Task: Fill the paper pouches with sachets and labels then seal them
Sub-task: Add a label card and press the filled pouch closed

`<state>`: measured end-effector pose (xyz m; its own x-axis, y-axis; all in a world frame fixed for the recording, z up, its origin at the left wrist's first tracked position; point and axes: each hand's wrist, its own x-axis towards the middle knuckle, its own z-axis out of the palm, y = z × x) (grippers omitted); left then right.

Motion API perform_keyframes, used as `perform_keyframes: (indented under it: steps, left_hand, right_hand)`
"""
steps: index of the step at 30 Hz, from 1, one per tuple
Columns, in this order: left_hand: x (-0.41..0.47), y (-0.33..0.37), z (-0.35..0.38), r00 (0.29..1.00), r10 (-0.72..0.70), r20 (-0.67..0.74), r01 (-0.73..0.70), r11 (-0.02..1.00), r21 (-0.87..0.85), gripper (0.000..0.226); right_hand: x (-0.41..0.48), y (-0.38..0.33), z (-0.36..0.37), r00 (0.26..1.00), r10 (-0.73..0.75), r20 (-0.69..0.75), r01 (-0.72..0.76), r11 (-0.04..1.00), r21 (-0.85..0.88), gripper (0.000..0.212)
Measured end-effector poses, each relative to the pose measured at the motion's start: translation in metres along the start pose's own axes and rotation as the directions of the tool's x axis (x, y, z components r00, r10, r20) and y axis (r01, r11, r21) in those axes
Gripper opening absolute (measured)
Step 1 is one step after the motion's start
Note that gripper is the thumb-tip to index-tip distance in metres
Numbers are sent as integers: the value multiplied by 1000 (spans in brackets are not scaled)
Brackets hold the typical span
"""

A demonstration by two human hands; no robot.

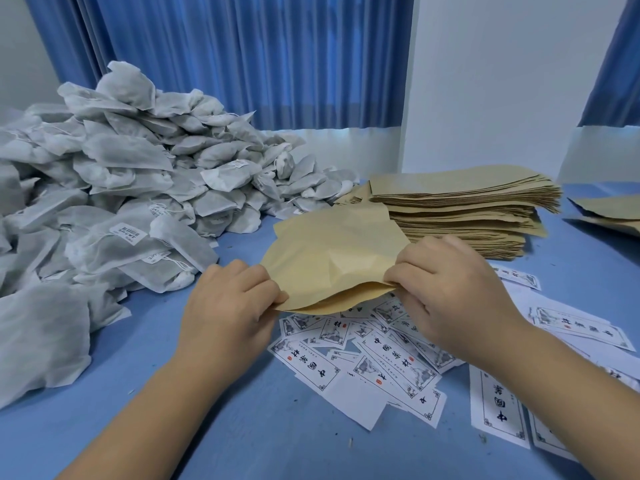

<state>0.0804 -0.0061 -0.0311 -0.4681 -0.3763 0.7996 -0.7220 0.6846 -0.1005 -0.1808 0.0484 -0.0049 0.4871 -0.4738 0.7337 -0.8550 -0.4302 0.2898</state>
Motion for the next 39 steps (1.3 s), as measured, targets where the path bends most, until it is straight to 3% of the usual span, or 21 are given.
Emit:
perform_keyframes:
  steps: [6,8,15,21,27,33,39]
  left_hand:
    - [1,3,-1,1000,12,2,-12,1000,5,13]
    - [1,6,0,999,12,41,-14,999,39,3]
    - [7,20,2,990,64,127,-69,997,37,17]
    - [5,23,-2,983,25,182,-31,999,31,19]
    - [8,33,5,986,76,152,-80,997,22,7]
    - [8,32,2,984,61,170,-65,998,18,21]
    - [7,39,5,981,75,181,-80,996,24,14]
  right_hand:
    - [2,-11,3,999,0,-45,0,1000,-11,27]
    - [3,-12,4,998,11,-57,-12,1000,-22,26]
    - [2,-12,2,999,35,-29,-36,999,-31,21]
    - [8,-25,-3,998,54,16,-52,994,-94,13]
    - [9,-37,1,992,82,96,-68,988,-141,19]
    - [9,-40,4,992,42,122,-26,991,-130,14]
    - [12,-46,6,997,34,76,-24,991,-134,20]
